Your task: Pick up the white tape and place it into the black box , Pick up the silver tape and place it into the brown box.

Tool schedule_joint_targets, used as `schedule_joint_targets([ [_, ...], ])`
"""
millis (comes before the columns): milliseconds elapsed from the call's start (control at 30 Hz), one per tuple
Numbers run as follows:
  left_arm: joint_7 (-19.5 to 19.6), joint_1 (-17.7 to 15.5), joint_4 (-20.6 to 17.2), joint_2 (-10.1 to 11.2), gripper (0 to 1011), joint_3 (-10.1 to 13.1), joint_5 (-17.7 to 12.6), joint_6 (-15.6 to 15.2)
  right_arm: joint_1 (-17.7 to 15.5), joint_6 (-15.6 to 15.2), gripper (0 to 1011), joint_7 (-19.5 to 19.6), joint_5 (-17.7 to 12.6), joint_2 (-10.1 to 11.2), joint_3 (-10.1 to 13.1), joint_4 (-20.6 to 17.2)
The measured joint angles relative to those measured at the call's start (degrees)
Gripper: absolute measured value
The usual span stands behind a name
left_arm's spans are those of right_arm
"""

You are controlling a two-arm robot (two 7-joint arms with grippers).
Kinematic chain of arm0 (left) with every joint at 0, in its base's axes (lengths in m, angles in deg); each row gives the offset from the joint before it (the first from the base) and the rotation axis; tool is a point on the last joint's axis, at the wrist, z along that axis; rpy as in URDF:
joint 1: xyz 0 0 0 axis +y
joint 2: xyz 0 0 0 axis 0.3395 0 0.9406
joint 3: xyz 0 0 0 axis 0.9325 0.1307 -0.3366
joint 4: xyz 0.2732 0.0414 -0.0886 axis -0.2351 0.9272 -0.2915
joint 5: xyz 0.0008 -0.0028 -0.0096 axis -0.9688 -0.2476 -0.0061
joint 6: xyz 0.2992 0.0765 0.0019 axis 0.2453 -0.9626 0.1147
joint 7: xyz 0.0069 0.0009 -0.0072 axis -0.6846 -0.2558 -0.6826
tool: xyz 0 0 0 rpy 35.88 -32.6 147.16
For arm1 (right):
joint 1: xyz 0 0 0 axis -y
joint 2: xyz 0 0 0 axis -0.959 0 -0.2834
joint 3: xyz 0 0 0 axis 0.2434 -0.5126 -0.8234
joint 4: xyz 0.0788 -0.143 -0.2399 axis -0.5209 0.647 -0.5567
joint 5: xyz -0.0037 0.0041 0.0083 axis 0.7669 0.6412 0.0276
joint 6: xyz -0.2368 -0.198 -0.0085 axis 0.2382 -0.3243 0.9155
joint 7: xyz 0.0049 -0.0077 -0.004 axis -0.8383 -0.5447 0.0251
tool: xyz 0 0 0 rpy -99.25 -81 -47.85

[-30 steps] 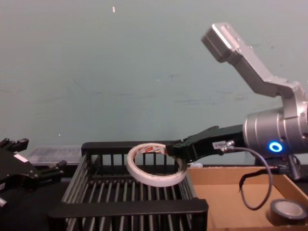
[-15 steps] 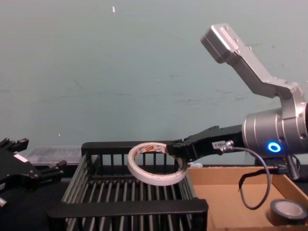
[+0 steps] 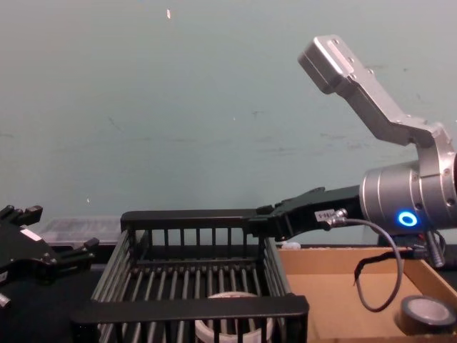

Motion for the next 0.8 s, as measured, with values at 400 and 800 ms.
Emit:
schedule_joint_targets([
  [400, 0.0, 0.0, 0.0, 0.0, 1001, 0.0, 0.0, 0.0, 0.0, -0.1, 707, -0.1, -0.1, 0.1, 0.0, -0.1],
  [800, 0.0, 0.0, 0.0, 0.0, 1001, 0.0, 0.0, 0.0, 0.0, -0.1, 1002, -0.1, -0.1, 0.1, 0.0, -0.1],
])
